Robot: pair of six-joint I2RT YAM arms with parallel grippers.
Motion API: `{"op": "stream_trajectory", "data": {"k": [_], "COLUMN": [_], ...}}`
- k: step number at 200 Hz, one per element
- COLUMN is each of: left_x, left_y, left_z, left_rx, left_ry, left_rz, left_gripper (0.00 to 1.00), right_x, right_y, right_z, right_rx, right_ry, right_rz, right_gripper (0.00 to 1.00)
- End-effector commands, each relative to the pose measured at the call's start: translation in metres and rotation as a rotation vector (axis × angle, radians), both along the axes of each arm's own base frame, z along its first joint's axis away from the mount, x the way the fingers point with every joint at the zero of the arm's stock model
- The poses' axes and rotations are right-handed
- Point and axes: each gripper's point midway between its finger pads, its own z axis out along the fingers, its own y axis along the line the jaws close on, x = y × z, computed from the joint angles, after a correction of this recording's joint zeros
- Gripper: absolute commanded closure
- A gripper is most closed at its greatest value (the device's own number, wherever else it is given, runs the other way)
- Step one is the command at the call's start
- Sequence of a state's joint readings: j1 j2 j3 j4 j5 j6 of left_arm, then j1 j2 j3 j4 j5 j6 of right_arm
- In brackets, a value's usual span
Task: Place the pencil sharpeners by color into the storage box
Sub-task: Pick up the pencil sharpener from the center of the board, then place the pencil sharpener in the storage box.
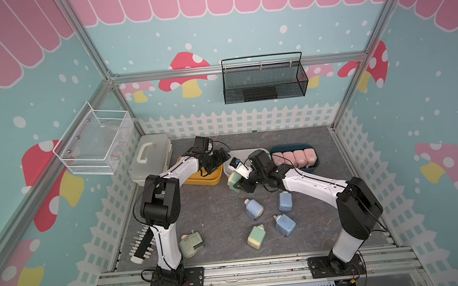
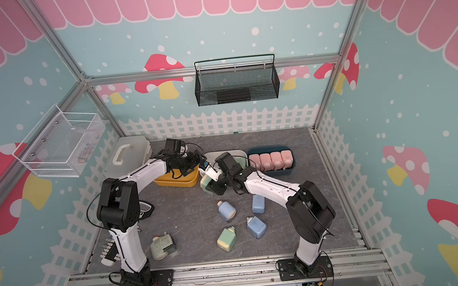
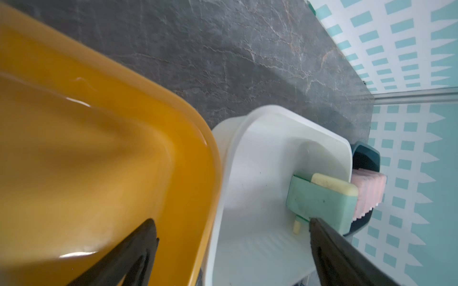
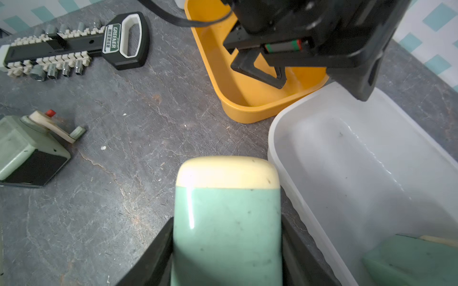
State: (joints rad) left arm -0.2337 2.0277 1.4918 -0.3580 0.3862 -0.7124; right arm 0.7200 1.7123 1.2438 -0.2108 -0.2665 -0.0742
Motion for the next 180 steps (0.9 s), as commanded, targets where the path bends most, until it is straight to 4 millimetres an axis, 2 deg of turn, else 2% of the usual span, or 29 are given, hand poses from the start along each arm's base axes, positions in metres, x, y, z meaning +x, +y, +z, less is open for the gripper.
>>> {"op": "stream_trajectory", "data": {"k": [1, 33, 62, 127, 152, 180], "left_x": [0.019, 0.030, 0.042, 0.065, 0.069, 0.063], "left_y": [-0.003, -0.006, -0.006, -0.009, -0.010, -0.012], "left_z": [0.002, -0.002, -0.009, -0.008, -0.003, 0.001], "left_rx": [-0.028, -0.031, -0.032, -0.038, -0.042, -0.064], "left_ry": [-0.020, -0.023, -0.020, -0.037, -0.043, -0.032], "left_rz": [0.017, 0.013, 0.025, 0.040, 0.043, 0.033], "left_gripper": [0.04, 0.04, 0.04, 0.04, 0.04, 0.05], "right_x": [0.000, 0.009, 0.007, 0.008, 0.017, 0.038], "right_y": [-0.008, -0.022, -0.021, -0.022, -0.029, -0.043], "right_z": [0.009, 0.015, 0.025, 0.041, 0.042, 0.040], "right_rx": [-0.015, -0.020, 0.014, 0.068, 0.065, 0.042], "right_ry": [-0.014, -0.037, -0.019, 0.007, 0.009, 0.022], "right_rz": [-0.016, -0.069, -0.047, -0.047, -0.108, -0.251], "right_gripper": [1.00, 1.00, 1.00, 1.00, 1.00, 1.00]}}
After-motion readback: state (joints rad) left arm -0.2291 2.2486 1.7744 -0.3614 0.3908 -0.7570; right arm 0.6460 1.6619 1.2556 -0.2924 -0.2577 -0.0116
